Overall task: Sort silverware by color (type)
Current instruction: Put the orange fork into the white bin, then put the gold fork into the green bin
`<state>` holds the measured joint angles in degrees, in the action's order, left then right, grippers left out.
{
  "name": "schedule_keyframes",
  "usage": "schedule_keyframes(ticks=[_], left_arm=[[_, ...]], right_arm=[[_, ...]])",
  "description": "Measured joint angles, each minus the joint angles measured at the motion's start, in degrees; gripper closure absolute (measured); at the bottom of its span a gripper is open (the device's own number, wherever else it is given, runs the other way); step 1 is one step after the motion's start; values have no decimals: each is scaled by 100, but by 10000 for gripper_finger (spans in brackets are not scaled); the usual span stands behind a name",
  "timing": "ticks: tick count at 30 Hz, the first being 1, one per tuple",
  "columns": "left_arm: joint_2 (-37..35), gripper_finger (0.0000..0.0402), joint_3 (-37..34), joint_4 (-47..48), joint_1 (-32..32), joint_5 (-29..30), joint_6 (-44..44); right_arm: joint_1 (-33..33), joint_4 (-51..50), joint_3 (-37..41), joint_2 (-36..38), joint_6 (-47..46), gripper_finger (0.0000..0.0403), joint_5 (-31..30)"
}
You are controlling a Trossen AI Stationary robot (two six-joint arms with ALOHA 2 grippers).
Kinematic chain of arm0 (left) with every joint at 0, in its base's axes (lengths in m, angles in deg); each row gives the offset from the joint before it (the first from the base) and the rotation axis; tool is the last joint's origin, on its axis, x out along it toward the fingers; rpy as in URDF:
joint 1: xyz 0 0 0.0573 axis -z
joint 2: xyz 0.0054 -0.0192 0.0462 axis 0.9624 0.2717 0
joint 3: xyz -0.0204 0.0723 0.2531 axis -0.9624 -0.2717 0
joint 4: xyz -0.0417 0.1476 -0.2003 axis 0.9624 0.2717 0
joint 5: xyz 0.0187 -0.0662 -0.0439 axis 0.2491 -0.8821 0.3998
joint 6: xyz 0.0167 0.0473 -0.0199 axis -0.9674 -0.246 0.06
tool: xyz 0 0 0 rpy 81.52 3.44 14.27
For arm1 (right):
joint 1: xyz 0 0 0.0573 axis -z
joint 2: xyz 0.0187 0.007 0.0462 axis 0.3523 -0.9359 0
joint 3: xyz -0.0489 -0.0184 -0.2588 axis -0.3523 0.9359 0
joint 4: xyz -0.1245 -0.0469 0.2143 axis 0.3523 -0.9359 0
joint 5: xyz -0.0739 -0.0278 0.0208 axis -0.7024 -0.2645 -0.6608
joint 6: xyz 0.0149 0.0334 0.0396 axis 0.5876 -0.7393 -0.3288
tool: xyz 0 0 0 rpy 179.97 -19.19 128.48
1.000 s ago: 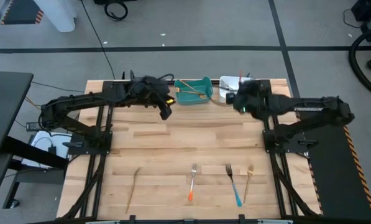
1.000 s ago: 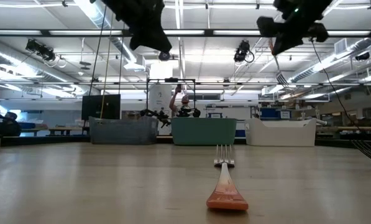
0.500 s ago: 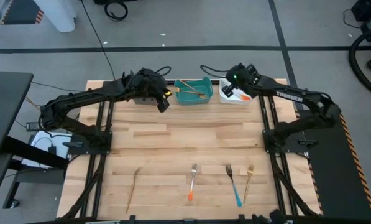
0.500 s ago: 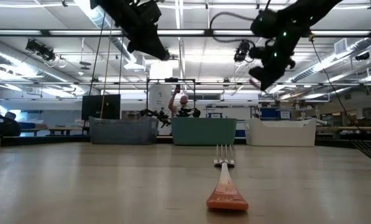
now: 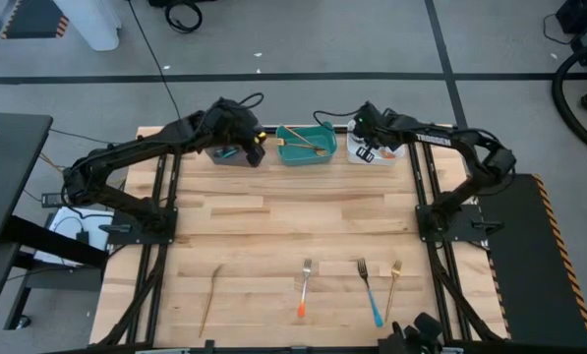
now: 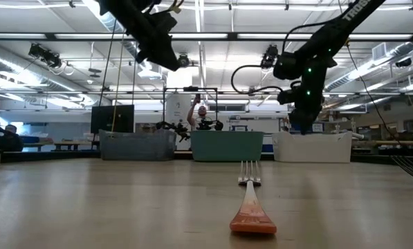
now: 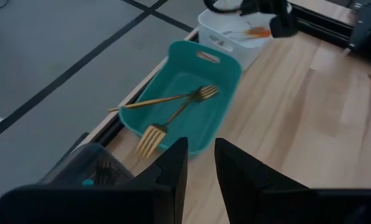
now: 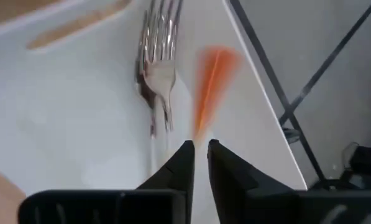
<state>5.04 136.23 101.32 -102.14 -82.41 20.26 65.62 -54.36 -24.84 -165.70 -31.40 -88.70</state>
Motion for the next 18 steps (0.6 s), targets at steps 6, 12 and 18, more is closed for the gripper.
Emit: schedule_keyframes(ticks=[6,12,18], left_arm=[[-4,312,0,344,-95,0,22],[-159,312,28,1685,-28,-278,206],[-217,312,28,3362,369,-674,722]], right_arm=[[2,-32,0,-78,55,322,-424],[-322,-908,-322,551,-344,316,-1007],[-774,-1530,-845,1337,-2118,318,-722]])
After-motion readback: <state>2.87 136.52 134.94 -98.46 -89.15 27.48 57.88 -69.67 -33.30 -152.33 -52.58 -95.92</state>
